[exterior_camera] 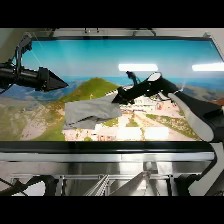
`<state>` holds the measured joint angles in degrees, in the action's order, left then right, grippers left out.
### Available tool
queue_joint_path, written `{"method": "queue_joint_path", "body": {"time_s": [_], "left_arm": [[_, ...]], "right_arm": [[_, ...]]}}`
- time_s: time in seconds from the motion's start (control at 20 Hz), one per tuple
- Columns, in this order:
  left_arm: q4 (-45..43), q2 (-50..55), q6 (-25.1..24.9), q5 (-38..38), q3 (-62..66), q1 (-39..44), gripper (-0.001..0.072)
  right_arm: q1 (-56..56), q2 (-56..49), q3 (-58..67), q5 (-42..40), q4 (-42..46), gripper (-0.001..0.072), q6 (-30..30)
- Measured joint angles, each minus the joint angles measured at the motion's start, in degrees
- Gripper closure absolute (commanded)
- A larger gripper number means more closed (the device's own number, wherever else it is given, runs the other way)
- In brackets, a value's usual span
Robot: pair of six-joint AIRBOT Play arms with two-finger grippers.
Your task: Fold the shirts.
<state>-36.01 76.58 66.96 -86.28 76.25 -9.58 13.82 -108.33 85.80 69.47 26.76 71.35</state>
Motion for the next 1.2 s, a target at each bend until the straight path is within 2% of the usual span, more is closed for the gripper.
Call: {"method": "queue_joint_path", "body": {"time_s": [0.2, 0.5, 0.85, 1.0, 1.2], "left_arm": [[0.0, 0.0, 0.0, 0.6, 0.0, 0.0, 0.0659], [0.0, 0.0, 0.0, 0.8, 0.0, 0.0, 0.0659], [-0.1, 0.0, -0.1, 2.3, 0.0, 0.0, 0.0659], [-0.2, 0.1, -0.1, 3.8, 0.0, 0.0, 0.0659], [-0.4, 0.1, -0.1, 5.2, 0.0, 0.0, 0.0659]], "right_arm": [[-12.4, 11.5, 1.2, 1.6, -0.2, 0.0696, -0.2], [-39.5, 23.6, 5.7, 2.0, 7.3, 0.0696, 7.1], [-68.8, 31.0, 6.8, 14.1, 25.5, 0.0696, 19.3], [-77.3, 33.5, 6.9, 17.1, 33.2, 0.0697, 23.9], [-82.8, 35.4, 6.8, 21.0, 42.1, 0.0696, 26.5]]}}
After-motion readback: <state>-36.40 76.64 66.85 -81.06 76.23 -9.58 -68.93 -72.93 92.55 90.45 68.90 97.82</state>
